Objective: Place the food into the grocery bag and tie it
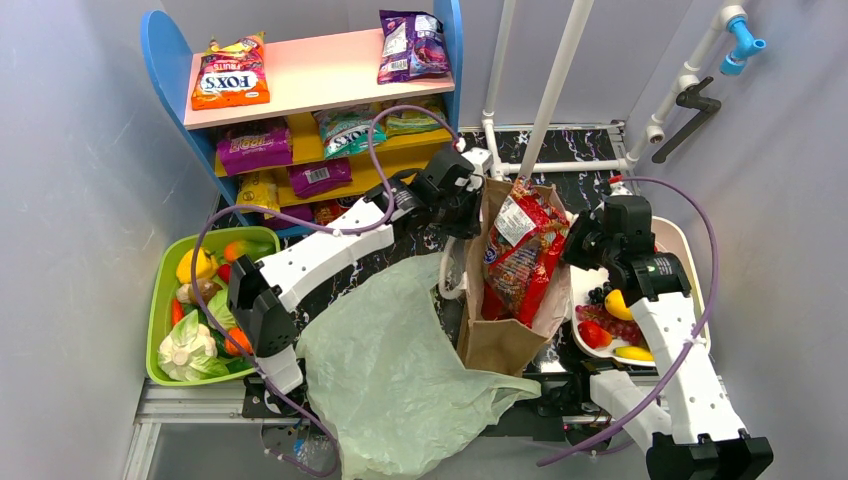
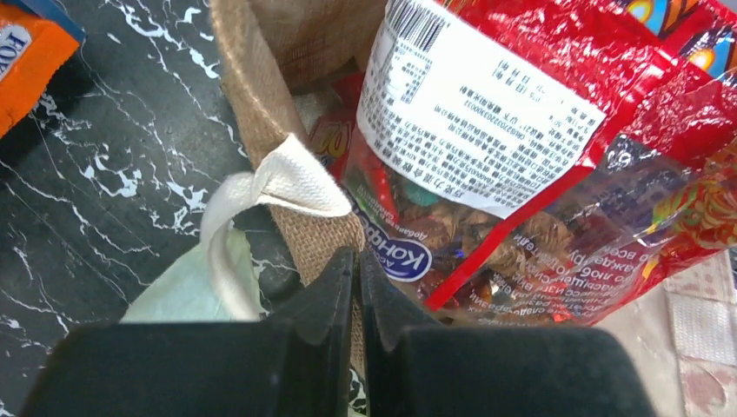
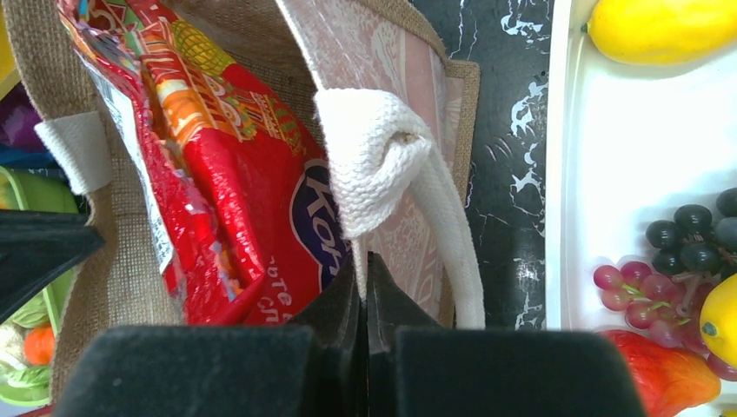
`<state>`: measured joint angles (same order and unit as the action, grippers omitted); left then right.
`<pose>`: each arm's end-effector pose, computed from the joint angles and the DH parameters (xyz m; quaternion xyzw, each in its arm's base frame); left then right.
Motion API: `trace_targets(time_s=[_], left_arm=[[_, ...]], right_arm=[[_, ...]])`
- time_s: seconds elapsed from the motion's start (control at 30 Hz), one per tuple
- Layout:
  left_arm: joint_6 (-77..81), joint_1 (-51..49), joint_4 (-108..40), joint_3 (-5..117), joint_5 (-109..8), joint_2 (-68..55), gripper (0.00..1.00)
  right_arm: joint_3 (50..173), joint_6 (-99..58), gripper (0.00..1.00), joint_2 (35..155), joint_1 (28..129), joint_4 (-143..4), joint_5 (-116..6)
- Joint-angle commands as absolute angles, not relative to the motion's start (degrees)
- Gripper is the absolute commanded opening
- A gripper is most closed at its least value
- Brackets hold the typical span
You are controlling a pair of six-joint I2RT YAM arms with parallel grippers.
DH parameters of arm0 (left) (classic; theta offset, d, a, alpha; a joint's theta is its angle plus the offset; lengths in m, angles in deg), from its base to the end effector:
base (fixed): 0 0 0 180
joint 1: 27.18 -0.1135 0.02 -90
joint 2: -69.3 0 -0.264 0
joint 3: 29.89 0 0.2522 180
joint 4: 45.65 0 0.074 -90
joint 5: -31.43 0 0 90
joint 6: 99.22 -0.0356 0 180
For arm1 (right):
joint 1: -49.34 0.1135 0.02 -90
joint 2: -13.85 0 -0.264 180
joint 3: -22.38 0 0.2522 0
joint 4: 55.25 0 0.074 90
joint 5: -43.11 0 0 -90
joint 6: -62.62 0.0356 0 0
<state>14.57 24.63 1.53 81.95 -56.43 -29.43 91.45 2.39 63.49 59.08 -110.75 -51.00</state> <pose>0.2441 -0.3124 0.3703 0.2223 0.8547 -0.3004 0.3604 0.1724 0.0322 0.3341 0.1389 0.8800 0.1832 0.4157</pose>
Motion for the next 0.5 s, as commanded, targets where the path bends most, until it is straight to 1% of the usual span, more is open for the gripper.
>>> trace_targets(time_s=[0.0, 0.17, 0.27, 0.37, 0.47], left_arm=[[11.85, 24.28, 5.46, 87.36, -61.57, -27.98, 0.00], [10.42, 24.29, 10.16, 91.87, -64.54, -24.61, 0.00], [10.78, 24.29, 9.68, 90.19, -66.07, -22.48, 0.00], [12.05, 24.29, 5.69, 83.93, -66.00, -20.66, 0.00], [13.94, 24.25, 2.42, 78.85, -63.60, -20.56, 0.00]], right_arm=[[97.51, 2.78, 0.01, 61.92, 59.09, -113.12, -48.48], [105.62, 4.06, 0.01, 61.30, 59.08, -119.54, -43.49], [109.47, 4.44, 0.01, 60.64, 59.10, -120.44, -43.48], [108.20, 4.90, 0.01, 59.41, 59.11, -117.50, -43.38], [102.20, 5.26, 0.01, 60.30, 59.10, -115.26, -42.42]])
